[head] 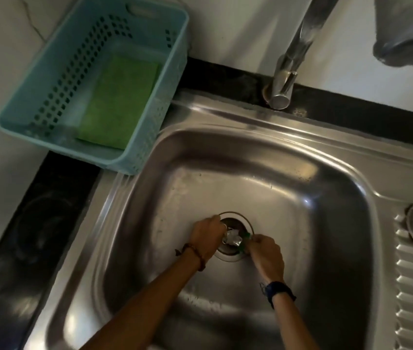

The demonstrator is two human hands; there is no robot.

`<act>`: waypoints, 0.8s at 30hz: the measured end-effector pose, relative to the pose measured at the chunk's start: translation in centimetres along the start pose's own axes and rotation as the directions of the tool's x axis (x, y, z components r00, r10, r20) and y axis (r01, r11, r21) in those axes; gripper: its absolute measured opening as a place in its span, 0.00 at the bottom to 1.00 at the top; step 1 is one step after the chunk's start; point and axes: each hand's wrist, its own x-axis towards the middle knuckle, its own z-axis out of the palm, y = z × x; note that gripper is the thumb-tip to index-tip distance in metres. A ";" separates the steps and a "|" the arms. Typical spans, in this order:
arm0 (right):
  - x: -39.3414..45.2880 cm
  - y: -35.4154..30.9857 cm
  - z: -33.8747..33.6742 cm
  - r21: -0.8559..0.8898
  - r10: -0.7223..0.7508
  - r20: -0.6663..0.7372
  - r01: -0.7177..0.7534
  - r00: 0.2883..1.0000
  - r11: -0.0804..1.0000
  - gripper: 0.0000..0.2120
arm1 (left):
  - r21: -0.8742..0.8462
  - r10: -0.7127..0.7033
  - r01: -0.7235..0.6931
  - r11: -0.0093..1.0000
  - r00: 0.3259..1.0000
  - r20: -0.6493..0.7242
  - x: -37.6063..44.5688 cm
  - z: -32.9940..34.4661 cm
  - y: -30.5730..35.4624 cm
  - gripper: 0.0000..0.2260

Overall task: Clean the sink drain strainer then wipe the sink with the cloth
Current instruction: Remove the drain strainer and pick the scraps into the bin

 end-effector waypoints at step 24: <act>-15.1 -3.9 -7.5 0.766 -0.399 0.183 0.124 0.899 0.631 0.07 | -0.955 -0.443 -0.061 0.292 0.876 -0.191 -21.5 -10.7 4.3 0.08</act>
